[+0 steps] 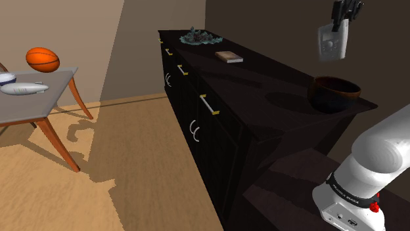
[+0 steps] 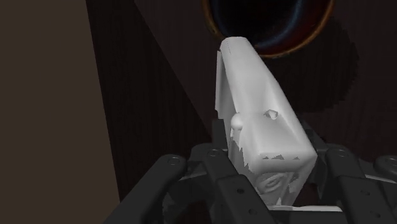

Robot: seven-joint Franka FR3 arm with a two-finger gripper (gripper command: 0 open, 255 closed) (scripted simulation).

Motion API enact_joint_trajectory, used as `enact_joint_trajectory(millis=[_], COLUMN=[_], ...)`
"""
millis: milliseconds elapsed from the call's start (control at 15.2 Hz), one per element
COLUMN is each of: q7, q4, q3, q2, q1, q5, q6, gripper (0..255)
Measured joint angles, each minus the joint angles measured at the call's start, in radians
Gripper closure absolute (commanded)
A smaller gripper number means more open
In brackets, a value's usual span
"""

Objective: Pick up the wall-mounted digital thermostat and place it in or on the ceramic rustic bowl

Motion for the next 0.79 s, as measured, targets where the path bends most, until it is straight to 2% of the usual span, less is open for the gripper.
enact_joint_trajectory(millis=[792], q7=[0.102], q4=[-0.159], q3=[0.131], q2=[-0.348], q1=[-0.019], q5=[-0.052], q6=[-0.187], gripper=[255])
